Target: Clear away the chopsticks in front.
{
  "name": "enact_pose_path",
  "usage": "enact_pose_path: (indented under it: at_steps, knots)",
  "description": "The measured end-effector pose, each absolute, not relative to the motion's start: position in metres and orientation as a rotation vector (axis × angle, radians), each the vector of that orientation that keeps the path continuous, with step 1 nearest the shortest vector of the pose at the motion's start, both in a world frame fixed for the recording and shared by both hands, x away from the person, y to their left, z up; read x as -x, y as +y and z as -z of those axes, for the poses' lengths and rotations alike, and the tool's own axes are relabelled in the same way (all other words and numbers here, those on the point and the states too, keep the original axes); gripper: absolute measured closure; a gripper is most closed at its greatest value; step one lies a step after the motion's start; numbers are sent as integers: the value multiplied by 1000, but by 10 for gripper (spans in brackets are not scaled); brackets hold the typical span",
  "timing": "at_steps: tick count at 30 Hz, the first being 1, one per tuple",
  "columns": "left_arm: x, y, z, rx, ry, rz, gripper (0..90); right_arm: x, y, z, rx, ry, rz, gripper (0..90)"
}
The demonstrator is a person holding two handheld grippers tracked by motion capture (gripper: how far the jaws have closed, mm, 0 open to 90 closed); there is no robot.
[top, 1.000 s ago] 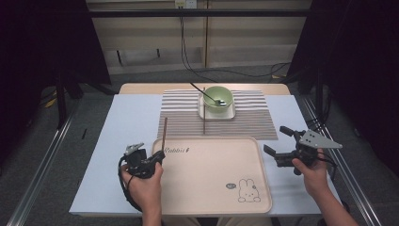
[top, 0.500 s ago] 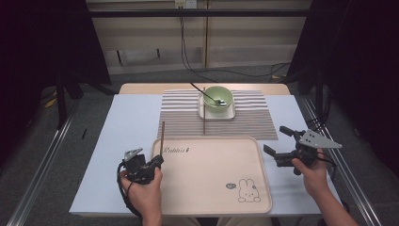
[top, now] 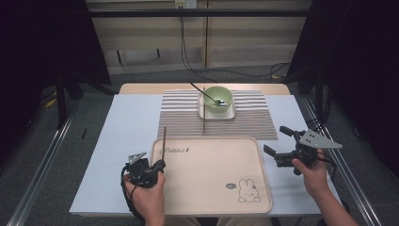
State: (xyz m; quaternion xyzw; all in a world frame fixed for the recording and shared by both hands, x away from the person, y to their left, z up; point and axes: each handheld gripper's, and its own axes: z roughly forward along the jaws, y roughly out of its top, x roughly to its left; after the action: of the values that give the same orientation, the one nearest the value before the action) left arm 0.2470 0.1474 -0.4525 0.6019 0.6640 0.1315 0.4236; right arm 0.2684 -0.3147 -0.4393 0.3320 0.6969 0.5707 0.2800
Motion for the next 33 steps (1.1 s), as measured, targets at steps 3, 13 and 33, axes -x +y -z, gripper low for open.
enact_pose_path:
  at_steps: [3, 13, 33]
  knots:
    - [-246, 147, 454, -1515, 1668, -339, 851, -268, -315, 439, -890, 1870, -1531, 31]
    - [-240, 148, 459, -1528, 1687, -340, 851, -268, -315, 439, -884, 1867, -1532, 30]
    - [-239, 147, 468, -1562, 1725, -326, 851, -268, -316, 439, -877, 1875, -1528, 30]
